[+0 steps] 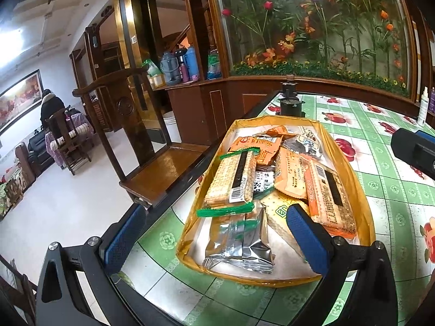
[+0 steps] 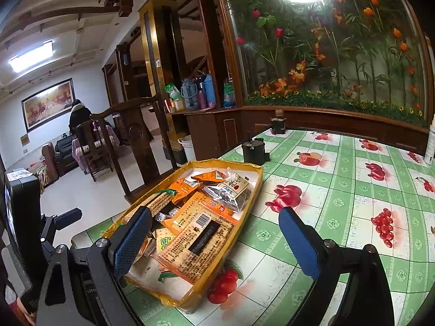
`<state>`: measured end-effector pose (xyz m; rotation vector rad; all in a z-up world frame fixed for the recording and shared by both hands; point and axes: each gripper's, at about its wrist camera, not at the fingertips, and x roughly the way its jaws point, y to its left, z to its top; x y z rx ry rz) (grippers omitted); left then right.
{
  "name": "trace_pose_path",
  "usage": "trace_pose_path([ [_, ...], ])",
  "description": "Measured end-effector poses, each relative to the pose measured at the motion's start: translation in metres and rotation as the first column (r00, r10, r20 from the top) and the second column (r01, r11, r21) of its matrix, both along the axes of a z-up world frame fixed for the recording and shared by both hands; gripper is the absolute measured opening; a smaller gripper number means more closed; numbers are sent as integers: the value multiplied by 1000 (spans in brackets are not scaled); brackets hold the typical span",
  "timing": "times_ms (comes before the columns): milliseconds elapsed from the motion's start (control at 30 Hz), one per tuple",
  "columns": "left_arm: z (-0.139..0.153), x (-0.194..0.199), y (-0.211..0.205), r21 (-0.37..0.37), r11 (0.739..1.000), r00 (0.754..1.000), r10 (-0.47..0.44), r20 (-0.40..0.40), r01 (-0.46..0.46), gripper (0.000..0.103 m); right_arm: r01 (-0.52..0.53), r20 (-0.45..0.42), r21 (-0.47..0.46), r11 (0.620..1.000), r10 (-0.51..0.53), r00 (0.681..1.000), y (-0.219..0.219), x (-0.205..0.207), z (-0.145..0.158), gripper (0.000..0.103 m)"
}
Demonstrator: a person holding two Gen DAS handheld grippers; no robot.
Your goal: Organize snacks
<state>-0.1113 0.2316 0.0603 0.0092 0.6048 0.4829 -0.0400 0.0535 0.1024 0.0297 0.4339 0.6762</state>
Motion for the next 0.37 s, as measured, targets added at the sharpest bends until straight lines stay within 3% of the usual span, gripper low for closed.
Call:
trace_pose_path([
  [200,0,-2,6,-25,1000,1000,11,-12,-11,103,2,-4,1,1000,-2,1000,0,1,-2,97],
  [367,2,-5,5,-6,1000,1000,19,-10,-19,103,4,-4,1,1000,-4,1000,0,1,-3,97],
])
